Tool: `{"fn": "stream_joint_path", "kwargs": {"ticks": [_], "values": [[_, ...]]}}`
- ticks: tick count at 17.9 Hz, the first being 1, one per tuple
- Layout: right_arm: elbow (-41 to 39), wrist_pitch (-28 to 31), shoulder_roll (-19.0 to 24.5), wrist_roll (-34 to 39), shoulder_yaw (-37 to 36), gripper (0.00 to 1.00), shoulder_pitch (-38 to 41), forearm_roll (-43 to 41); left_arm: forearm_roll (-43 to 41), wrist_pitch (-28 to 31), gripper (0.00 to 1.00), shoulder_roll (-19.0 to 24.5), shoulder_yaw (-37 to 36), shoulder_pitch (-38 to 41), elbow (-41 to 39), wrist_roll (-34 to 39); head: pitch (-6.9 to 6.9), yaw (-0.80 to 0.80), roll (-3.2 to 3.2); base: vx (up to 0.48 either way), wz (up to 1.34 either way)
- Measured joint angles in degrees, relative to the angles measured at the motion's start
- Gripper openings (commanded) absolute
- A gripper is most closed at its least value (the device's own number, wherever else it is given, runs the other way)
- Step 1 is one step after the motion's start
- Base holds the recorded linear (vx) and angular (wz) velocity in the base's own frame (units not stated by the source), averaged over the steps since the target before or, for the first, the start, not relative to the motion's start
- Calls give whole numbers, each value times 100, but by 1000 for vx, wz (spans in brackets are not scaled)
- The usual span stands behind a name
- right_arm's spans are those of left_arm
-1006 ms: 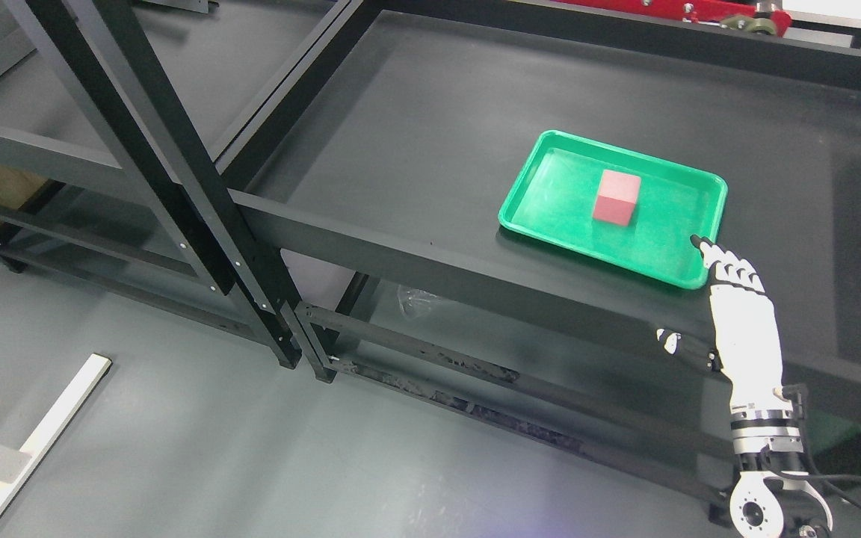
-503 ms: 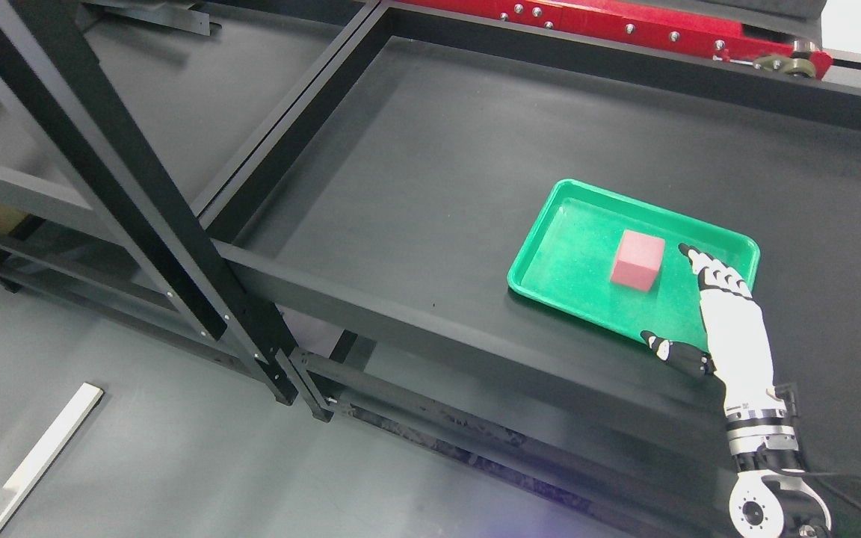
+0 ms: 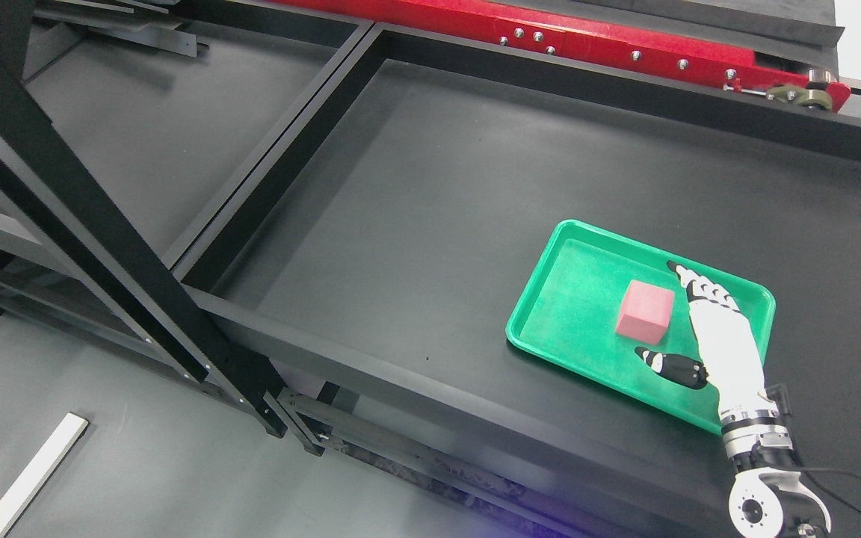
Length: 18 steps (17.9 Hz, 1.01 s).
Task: Pick pink block from left shelf to tray
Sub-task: 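Lower the right hand onto the pink cube in the green tray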
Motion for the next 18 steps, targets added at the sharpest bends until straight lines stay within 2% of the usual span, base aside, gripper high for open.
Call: {"fn": "stream_joint_path", "kwargs": {"ticks": [7,18], "values": [[79,86,-5,492,0,99,1,15,0,0,100,0,0,0,0,0,0,0,0,91,6],[253,109,-10,530,1,99,-44,8,0,0,100,0,0,0,0,0,0,0,0,31,4]]}}
